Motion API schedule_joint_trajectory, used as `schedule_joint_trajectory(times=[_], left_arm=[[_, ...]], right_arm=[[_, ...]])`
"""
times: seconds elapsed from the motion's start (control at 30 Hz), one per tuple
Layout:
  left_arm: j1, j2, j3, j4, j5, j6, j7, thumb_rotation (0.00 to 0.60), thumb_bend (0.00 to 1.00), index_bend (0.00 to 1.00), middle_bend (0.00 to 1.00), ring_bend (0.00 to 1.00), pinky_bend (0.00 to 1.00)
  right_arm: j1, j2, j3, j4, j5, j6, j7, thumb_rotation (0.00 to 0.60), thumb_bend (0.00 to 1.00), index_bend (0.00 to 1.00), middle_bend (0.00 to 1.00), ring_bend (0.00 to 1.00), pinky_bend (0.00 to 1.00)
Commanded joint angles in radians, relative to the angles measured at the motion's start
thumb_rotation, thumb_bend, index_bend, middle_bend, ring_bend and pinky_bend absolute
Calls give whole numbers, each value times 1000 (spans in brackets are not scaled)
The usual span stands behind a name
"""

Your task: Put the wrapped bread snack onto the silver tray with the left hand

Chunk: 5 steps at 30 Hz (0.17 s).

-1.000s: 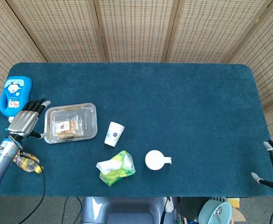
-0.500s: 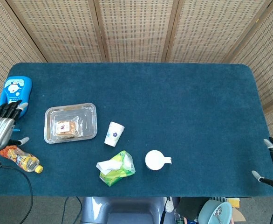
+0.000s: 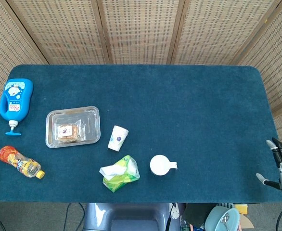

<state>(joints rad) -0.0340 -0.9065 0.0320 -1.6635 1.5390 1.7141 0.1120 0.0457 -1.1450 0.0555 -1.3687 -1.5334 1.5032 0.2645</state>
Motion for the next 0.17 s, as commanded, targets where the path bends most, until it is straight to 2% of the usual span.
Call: schedule_joint_trajectory(times=[0.03,0.17], left_arm=[[33,-41,12,64,18,31,-33,600,155,24,0,0,0],[42,-70,7,118,17,26,-64,600,155,23,0,0,0]], right_arm=[[-1,13,0,-25,-4,7,-22,600,181,0,0,0,0],[-2,22,-2,-53,-2,5,-52,600,181,0,0,0,0]])
